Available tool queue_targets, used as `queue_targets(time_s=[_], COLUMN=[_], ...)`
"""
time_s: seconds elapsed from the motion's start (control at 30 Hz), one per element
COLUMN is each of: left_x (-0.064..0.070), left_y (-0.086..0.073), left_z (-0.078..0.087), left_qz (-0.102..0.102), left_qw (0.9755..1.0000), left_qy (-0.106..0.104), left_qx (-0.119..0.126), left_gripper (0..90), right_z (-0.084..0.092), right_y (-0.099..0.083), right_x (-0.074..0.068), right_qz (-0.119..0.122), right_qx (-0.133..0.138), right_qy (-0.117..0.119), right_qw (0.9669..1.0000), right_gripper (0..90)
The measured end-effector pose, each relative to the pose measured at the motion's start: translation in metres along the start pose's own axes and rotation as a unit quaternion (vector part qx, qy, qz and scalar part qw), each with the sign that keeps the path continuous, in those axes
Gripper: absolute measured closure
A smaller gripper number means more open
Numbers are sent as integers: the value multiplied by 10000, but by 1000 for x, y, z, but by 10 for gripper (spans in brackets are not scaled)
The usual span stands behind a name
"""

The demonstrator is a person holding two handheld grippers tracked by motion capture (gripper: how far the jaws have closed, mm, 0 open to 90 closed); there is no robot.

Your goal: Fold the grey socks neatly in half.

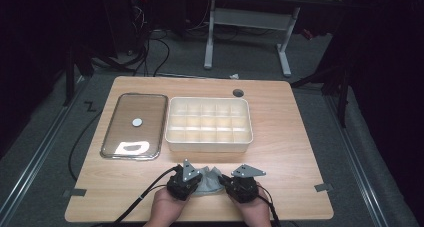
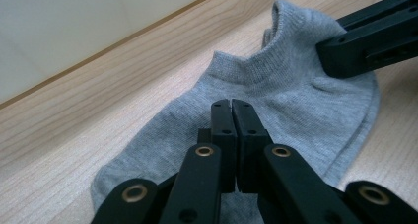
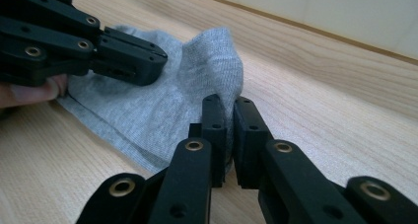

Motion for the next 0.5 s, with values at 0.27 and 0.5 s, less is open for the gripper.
queue_targets(time_s=[0.27, 0.5], left_x=[10, 23], left_y=[2, 5], left_z=[-5, -12], left_qz=[-227, -526], left_qw=[9996, 9983], left_qy=[141, 225], left_qx=[104, 148], left_gripper=[886, 885], right_z=[16, 23], right_y=[15, 27], right_x=[-7, -12], right_qz=[-109, -109], right_qx=[353, 588], right_qy=[181, 276], right_qw=[9992, 9978], right_gripper=[860, 862])
Point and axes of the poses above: each handheld gripper's, and its own axes: z roughly backward along the jaws, y roughly out of its top, x roughly to its right, the point moved 8 cm from there along -z, roughly forward along the jaws, and after that the axes turned 9 degrees about z, right-handed, at the moved point
